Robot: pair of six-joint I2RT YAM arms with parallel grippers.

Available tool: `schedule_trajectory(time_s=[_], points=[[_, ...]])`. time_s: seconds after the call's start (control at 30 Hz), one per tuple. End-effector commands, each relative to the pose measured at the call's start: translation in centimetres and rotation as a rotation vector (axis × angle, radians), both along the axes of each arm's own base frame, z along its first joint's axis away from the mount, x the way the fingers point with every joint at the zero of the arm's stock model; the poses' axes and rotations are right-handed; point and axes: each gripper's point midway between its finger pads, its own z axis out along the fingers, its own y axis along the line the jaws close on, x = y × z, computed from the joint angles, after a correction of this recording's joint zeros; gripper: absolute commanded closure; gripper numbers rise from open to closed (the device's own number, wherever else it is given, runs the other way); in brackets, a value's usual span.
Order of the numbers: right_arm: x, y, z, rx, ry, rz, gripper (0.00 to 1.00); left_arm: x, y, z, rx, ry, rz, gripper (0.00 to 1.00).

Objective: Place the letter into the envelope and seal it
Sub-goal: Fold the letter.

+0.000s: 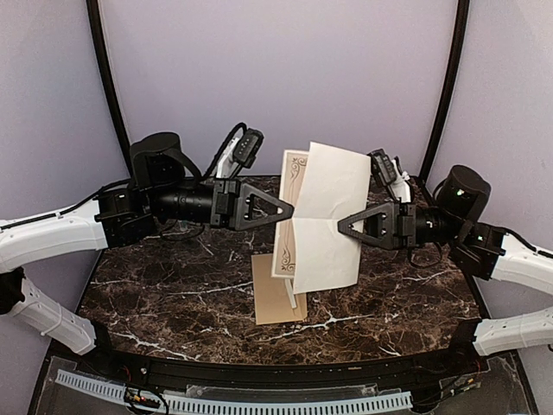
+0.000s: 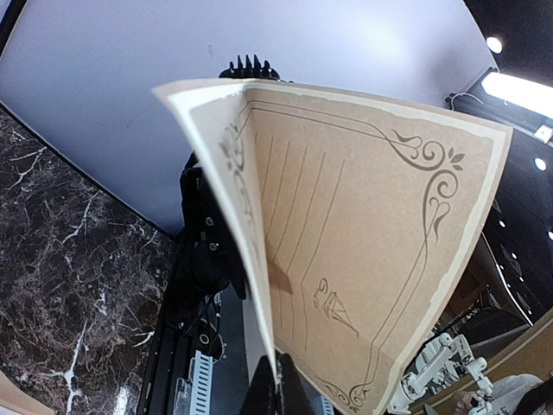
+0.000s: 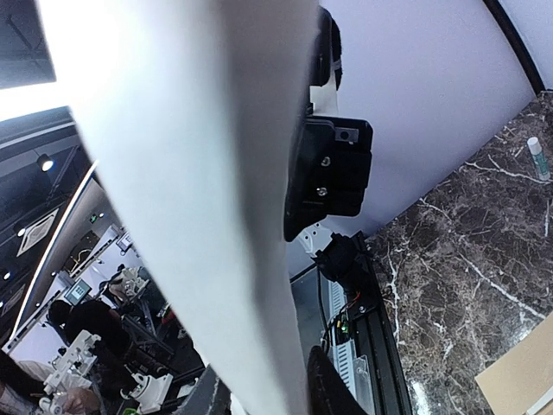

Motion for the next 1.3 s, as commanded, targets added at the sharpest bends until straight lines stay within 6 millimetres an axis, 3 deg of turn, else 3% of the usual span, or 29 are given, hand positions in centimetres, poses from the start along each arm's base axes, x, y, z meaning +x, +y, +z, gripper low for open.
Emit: schedule_trajectory(time_s=[0.0, 0.2, 0.37, 0.43, 0.7, 0.83, 0.97, 1.27], points=[[-0.6, -0.3, 1.6, 0.057, -0.042, 0.005, 0.78, 0.3, 0.4, 0.3, -0.012, -0.009, 0.019, 1.00], [-0.5, -0.3, 1.8, 0.058, -0.044, -0.003, 0.87, 0.4, 0.4, 0.2, -0.009, -0.010, 0.023, 1.00], [-0.3, -0.2, 1.4, 0.049, -0.038, -0.009, 1.00, 0.6, 0.5, 0.4, -0.014, -0.006, 0.036, 1.00], [-0.2, -0.2, 1.2, 0.047, -0.036, -0.016, 1.00, 0.6, 0.6, 0.7, -0.023, -0.006, 0.039, 0.97], [0.1, -0.6, 1.4, 0.050, -0.046, -0.054, 1.00, 0.5, 2.1, 2.1, -0.077, -0.017, 0.074, 0.61], [0.2, -0.6, 1.2, 0.044, -0.042, -0.060, 1.00, -0.2, 3.2, 2.7, -0.122, -0.038, 0.068, 0.32], [0.1, -0.5, 1.1, 0.041, -0.041, -0.048, 1.00, -0.4, 3.3, 2.4, -0.112, -0.041, 0.059, 0.22], [0.1, -0.2, 0.8, 0.023, -0.026, -0.035, 1.00, 0.7, 1.5, 0.2, -0.025, 0.001, 0.056, 0.16]])
